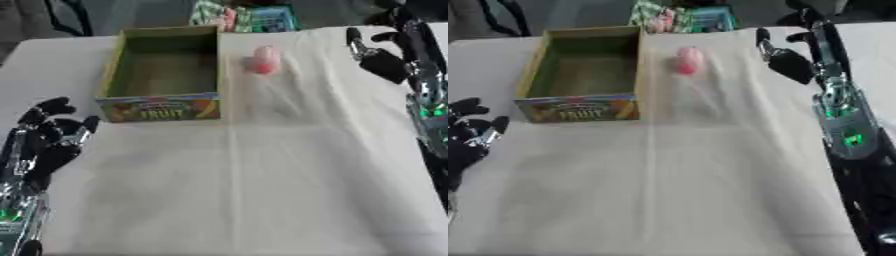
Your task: Pick up objects on the table and place them in the box.
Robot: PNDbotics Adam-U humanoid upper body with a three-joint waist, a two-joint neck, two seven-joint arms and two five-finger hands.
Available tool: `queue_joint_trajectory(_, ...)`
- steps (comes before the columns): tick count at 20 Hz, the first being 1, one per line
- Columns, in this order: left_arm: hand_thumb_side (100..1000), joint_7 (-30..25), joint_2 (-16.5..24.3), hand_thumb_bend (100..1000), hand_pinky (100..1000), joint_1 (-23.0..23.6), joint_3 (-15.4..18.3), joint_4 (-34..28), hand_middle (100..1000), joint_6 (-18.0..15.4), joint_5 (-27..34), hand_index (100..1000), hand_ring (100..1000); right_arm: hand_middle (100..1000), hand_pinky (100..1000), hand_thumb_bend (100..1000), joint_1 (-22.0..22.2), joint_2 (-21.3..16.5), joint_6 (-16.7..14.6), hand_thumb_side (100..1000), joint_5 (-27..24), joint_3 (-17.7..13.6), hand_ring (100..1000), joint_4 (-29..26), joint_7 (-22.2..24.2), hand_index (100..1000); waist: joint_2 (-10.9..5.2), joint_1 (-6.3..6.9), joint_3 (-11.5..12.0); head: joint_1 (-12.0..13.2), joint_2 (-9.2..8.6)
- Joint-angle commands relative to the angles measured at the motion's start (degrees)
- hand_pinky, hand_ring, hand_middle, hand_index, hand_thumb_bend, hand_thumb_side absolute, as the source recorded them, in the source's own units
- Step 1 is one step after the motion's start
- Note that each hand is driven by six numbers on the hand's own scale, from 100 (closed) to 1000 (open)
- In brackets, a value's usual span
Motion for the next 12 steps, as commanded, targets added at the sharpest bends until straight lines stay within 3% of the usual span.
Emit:
queue_joint_trajectory(1, 100, 0.2, 0.9, 540, 577, -0.4, 0.6, -1.2, 600, 0.0, 0.1, 738, 541, 687, 731, 254, -1.9, -1.2, 0.0, 406, 0.6, 0.3, 842, -0.1, 0.4, 931, -1.01, -0.2, 0.1, 0.1, 0.26)
queue_joint_trajectory(8, 100, 0.0, 0.9, 542, 576, -0.4, 0.4, -1.1, 600, 0.0, 0.1, 738, 541, 690, 733, 240, -8.2, -1.3, -0.9, 423, 3.3, 2.9, 839, 7.8, 3.2, 928, -1.13, -0.23, 0.4, -0.3, 0.37)
queue_joint_trajectory(12, 100, -0.1, 0.8, 542, 576, -0.5, 0.2, -1.1, 600, 0.0, 0.1, 738, 541, 701, 735, 240, -13.4, 0.3, -1.8, 439, 6.1, 3.9, 841, 15.8, 5.1, 928, -1.1, 0.0, 0.8, -0.6, 0.16)
